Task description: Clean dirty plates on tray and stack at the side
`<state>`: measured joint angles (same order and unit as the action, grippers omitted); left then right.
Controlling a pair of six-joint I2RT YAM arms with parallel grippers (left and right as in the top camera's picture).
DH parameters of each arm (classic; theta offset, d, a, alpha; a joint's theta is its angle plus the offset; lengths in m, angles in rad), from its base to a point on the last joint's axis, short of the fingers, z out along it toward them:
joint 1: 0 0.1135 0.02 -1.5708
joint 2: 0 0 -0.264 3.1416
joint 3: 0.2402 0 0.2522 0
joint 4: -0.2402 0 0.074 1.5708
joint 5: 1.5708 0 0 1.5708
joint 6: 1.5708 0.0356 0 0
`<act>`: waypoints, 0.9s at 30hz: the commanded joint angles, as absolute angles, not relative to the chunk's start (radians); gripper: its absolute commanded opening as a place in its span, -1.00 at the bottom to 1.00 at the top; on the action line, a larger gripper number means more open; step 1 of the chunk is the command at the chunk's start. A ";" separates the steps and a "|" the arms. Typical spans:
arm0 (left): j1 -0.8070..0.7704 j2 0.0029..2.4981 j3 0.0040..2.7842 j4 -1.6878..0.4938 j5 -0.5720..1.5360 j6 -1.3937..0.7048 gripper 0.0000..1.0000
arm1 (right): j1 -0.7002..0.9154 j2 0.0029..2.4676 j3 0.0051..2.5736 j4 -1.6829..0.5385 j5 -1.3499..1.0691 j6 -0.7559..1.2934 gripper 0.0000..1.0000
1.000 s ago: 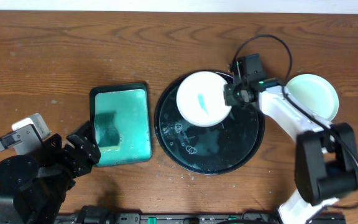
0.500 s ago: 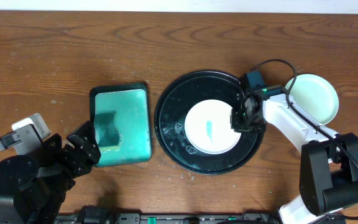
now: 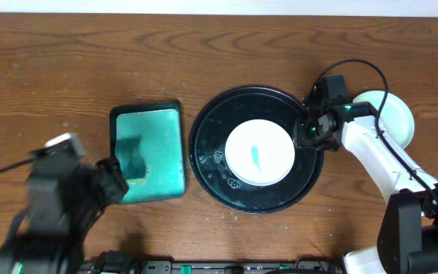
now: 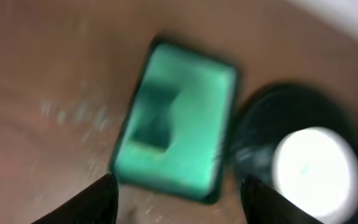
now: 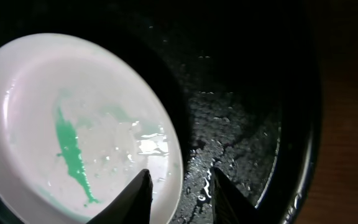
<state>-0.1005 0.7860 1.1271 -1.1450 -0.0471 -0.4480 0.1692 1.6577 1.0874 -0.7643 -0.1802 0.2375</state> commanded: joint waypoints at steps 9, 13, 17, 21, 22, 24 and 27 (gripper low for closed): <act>-0.006 1.462 1.010 -0.898 -0.062 -0.508 0.28 | 0.167 1.654 1.100 -0.801 -0.274 0.141 -0.41; 0.049 1.686 1.010 -0.785 0.134 -0.394 0.26 | 0.167 1.654 1.100 -0.812 -0.274 0.141 -0.40; 0.047 1.809 1.010 -0.741 0.205 -0.344 -0.03 | 0.167 1.654 1.100 -0.796 -0.274 0.141 -0.40; 0.047 1.835 1.013 -0.741 0.202 -0.344 -0.85 | 0.167 1.654 1.100 -0.781 -0.241 0.170 -0.40; 0.047 1.827 1.016 -0.748 0.202 -0.344 -0.85 | 0.167 1.654 1.100 -0.782 -0.213 0.193 -0.40; 0.047 1.805 1.037 -0.785 0.202 -0.344 -0.86 | 0.167 1.655 1.100 -0.788 -0.144 0.248 -0.40; 0.046 1.733 1.119 -0.883 0.198 -0.327 -0.86 | 0.159 1.656 1.094 -0.794 -0.033 0.344 -0.36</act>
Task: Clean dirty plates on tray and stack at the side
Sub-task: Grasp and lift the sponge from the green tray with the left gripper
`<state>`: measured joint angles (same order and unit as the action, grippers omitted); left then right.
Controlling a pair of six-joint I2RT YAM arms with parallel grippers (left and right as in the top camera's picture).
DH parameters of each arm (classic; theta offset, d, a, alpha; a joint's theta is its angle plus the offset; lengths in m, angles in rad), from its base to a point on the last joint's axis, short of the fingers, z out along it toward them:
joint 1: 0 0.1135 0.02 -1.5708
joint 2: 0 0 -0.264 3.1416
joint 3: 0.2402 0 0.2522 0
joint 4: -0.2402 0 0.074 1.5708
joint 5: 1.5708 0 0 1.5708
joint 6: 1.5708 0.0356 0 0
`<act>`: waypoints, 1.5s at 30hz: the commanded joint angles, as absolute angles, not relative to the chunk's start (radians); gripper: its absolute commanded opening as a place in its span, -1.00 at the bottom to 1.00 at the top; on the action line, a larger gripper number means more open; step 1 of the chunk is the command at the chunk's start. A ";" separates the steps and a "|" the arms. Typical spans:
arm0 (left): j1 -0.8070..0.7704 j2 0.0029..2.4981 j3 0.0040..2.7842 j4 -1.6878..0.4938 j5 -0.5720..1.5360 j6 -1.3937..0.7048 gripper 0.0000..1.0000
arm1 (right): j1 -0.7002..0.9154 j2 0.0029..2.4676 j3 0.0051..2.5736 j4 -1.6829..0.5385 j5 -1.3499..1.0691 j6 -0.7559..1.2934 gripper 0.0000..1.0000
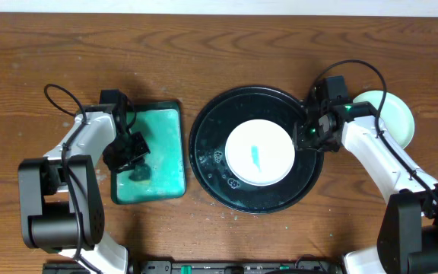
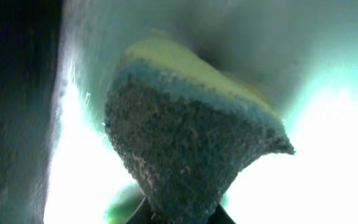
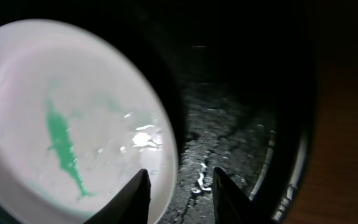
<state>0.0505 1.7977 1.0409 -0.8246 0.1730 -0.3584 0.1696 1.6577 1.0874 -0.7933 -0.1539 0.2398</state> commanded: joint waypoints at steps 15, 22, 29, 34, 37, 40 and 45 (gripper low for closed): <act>-0.106 1.647 1.128 -0.874 0.007 -0.318 -0.82 | 0.152 1.737 1.089 -0.751 -0.297 0.076 -0.27; -0.107 1.647 1.059 -0.812 0.007 -0.345 -0.67 | 0.152 1.848 1.083 -0.737 -0.293 0.077 -0.23; -0.108 1.647 1.029 -0.801 0.008 -0.345 -0.21 | 0.152 1.898 1.083 -0.722 -0.297 0.096 -0.96; -0.109 1.647 1.011 -0.770 0.015 -0.345 -0.15 | 0.152 1.898 1.083 -0.723 -0.297 0.096 -0.97; -0.111 1.647 0.976 -0.724 0.019 -0.353 -0.15 | 0.152 1.898 1.083 -0.723 -0.297 0.097 -0.97; -0.119 1.647 0.917 -0.653 0.019 -0.353 -0.15 | 0.152 1.898 1.083 -0.723 -0.297 0.096 -0.97; -0.135 1.648 0.836 -0.558 0.018 -0.352 -0.86 | 0.152 1.898 1.083 -0.723 -0.297 0.097 -0.97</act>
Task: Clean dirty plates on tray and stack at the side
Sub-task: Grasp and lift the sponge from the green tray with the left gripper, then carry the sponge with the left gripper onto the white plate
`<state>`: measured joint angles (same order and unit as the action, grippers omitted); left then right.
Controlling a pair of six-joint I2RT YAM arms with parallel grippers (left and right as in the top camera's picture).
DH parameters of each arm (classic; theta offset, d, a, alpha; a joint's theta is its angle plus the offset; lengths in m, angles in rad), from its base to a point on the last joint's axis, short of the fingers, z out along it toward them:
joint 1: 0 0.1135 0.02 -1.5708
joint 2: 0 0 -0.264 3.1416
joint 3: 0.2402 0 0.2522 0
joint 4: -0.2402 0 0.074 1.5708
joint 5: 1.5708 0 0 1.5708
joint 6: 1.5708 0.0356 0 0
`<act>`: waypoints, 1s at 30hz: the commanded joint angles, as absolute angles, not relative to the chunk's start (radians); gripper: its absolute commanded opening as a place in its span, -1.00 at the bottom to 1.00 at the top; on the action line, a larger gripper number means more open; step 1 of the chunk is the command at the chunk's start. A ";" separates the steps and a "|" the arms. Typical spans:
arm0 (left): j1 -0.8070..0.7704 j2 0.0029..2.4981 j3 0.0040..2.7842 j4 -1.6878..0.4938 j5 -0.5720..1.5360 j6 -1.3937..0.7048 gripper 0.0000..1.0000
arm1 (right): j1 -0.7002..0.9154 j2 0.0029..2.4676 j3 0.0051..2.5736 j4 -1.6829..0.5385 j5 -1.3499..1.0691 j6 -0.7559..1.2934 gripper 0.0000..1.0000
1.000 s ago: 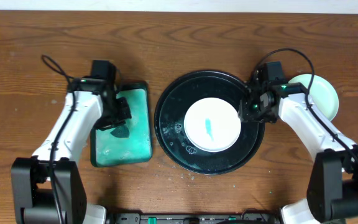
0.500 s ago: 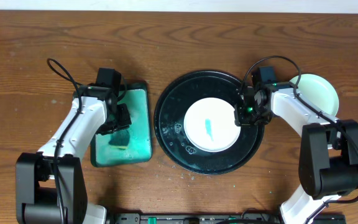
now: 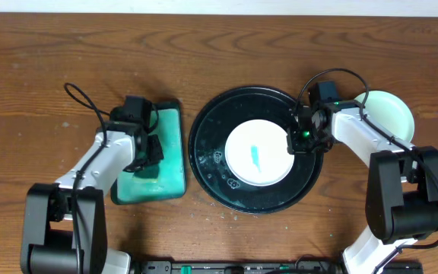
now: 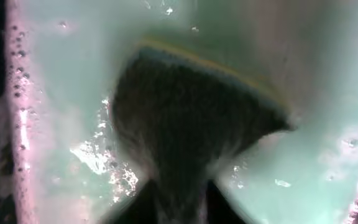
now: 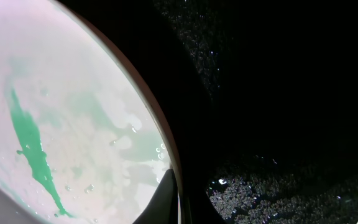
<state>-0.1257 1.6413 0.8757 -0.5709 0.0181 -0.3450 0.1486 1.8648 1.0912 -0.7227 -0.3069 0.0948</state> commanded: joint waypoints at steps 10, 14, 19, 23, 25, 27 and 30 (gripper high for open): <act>-0.140 1.645 1.209 -0.926 0.018 -0.328 -0.86 | 0.152 1.898 1.083 -0.723 -0.297 0.112 -0.97; -0.195 1.645 1.427 -1.043 0.036 -0.318 -0.86 | 0.152 1.898 1.083 -0.720 -0.297 0.119 -0.97; -0.284 1.652 1.423 -0.945 0.149 -0.359 -0.85 | 0.152 1.898 1.083 -0.721 -0.297 0.120 -0.98; -0.404 1.709 1.417 -0.808 0.239 -0.425 -0.86 | 0.152 1.898 1.083 -0.722 -0.297 0.120 -0.97; -0.453 1.750 1.417 -0.770 0.263 -0.453 -0.86 | 0.152 1.898 1.083 -0.722 -0.297 0.120 -0.98; -0.516 1.821 1.417 -0.733 0.291 -0.522 -0.85 | 0.152 1.898 1.083 -0.722 -0.297 0.122 -0.97; -0.570 1.913 1.417 -0.665 0.399 -0.561 -0.86 | 0.152 1.898 1.083 -0.722 -0.297 0.134 -0.97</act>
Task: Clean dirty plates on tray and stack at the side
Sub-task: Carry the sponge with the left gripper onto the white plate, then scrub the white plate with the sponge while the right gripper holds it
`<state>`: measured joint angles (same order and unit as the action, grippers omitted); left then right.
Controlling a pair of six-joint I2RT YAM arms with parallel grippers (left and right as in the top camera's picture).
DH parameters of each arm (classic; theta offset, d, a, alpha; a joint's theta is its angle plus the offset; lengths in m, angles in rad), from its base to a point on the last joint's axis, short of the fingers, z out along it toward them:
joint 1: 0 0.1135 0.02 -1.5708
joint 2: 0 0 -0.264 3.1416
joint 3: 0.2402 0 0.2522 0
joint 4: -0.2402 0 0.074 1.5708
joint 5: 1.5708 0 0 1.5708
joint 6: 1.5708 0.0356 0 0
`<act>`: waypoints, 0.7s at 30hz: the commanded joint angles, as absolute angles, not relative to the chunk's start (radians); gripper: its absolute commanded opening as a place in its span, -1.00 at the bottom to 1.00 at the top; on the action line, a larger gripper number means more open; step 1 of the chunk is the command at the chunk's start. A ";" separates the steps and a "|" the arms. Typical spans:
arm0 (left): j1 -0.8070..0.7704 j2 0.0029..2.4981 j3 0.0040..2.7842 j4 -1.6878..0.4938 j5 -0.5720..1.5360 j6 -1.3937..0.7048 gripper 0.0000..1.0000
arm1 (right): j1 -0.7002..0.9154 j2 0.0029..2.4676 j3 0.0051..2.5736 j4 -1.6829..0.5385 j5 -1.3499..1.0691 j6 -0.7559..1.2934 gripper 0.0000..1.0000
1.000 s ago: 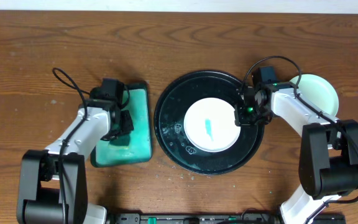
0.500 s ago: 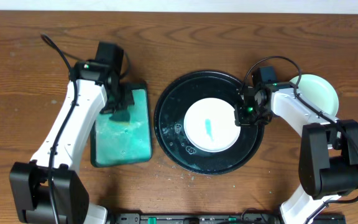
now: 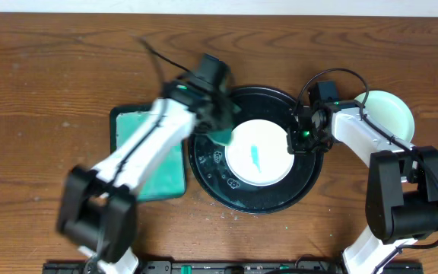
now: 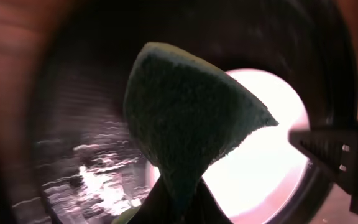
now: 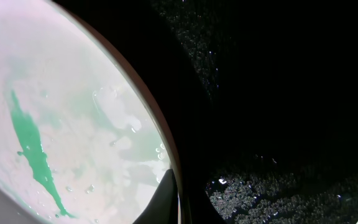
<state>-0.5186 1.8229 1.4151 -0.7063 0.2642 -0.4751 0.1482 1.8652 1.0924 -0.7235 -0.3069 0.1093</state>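
Observation:
A white plate (image 3: pixel 258 154) with a green smear (image 5: pixel 36 158) lies in the round black tray (image 3: pixel 204 164). My right gripper (image 3: pixel 295 142) is shut on the plate's right rim (image 5: pixel 169 163), one finger on the plate and one under it. My left gripper (image 3: pixel 223 131) is shut on a dark green sponge (image 4: pixel 188 127) and holds it above the tray at the plate's upper left edge. A clean pale green plate (image 3: pixel 394 118) sits on the table to the right of the tray.
A rectangular tray of green soapy water (image 3: pixel 162 175) lies left of the black tray. Wet droplets cover the black tray's floor (image 5: pixel 272 180). The left arm stretches diagonally over the soap tray.
My left gripper has lifted the sponge out of the soapy water and now holds it over the black tray beside the dirty plate. The right gripper has stayed on the plate's rim.
At first my left arm was blurred beside the soap tray, and my right gripper stood open at the plate's right edge. Then the left gripper held the sponge in the soapy water. Later the right gripper was shut on the rim. Now the sponge is at the plate.

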 commanded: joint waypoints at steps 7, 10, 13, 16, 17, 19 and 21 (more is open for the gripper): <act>-0.633 2.096 1.417 -0.505 0.662 -0.676 -0.86 | 0.152 1.898 1.083 -0.725 -0.297 0.134 -0.97; -0.644 2.146 1.417 -0.513 0.647 -0.685 -0.86 | 0.152 1.898 1.083 -0.725 -0.297 0.134 -0.97; -0.645 2.166 1.417 -0.587 0.500 -0.686 -0.86 | 0.152 1.898 1.083 -0.726 -0.297 0.134 -0.97; -0.645 2.155 1.427 -0.705 0.230 -0.680 -0.86 | 0.152 1.898 1.083 -0.729 -0.297 0.134 -0.97; -0.645 2.150 1.433 -0.741 0.149 -0.678 -0.86 | 0.152 1.898 1.083 -0.728 -0.297 0.134 -0.97; -0.645 2.142 1.449 -0.786 0.071 -0.678 -0.86 | 0.152 1.898 1.083 -0.728 -0.297 0.134 -0.98; -0.645 2.137 1.476 -0.828 0.012 -0.674 -0.85 | 0.152 1.898 1.083 -0.728 -0.297 0.134 -0.97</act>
<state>-0.6601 2.0991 1.4925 -0.7444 0.3206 -0.6582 0.1490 1.8656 1.0924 -0.7277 -0.3149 0.1219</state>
